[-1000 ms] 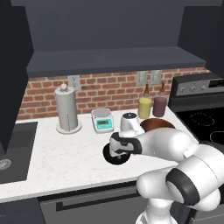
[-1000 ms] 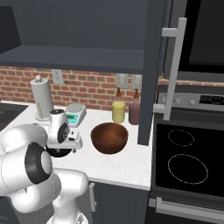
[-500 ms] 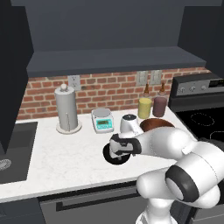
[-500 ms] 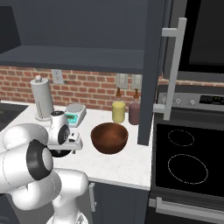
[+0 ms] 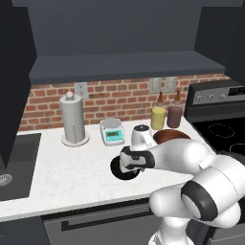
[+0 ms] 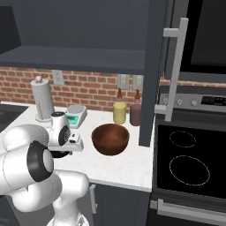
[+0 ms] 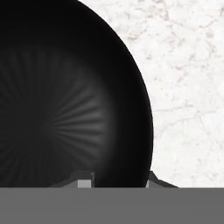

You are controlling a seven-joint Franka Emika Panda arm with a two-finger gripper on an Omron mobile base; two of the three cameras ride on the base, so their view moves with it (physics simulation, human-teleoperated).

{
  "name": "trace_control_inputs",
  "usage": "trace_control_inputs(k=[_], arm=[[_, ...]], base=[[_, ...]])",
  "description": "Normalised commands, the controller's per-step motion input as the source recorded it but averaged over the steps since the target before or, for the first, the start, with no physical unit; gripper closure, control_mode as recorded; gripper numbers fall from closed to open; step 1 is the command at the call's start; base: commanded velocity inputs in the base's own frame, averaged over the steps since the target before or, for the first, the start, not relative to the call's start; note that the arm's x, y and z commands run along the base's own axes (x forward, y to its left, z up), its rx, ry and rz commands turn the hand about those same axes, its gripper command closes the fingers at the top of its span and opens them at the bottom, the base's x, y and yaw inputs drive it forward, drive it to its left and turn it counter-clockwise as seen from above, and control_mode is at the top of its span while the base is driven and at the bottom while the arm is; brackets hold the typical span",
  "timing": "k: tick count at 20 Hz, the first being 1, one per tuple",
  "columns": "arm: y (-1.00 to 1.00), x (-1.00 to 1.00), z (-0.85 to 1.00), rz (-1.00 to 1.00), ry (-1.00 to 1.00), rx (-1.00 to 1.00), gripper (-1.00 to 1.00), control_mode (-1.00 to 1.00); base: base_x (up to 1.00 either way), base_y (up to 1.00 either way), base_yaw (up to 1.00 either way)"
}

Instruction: Pick up the bowls on the counter and stack them on top of one another in the open cabinet. Place the smaller bowl on top of the larger bowl.

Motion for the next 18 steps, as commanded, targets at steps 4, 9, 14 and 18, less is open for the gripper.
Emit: trace_control_inputs(k=[4,9,14,18], arm=[[0.0,-0.35,0.11,0.0,-0.01,0.0,1.0,-1.0],[0.0,-0.98,0.72,0.0,-0.21,0.0,1.0,-1.0],[-0.05,-0.68,0.98,0.0,-0.23,0.02,1.0,-1.0],[-0.08,-0.37,0.87,-0.02,-0.16,0.03,1.0,-1.0]], base=[[0.0,0.0,0.0],[0.0,0.0,0.0],[0.0,0.0,0.0],[0.0,0.0,0.0]])
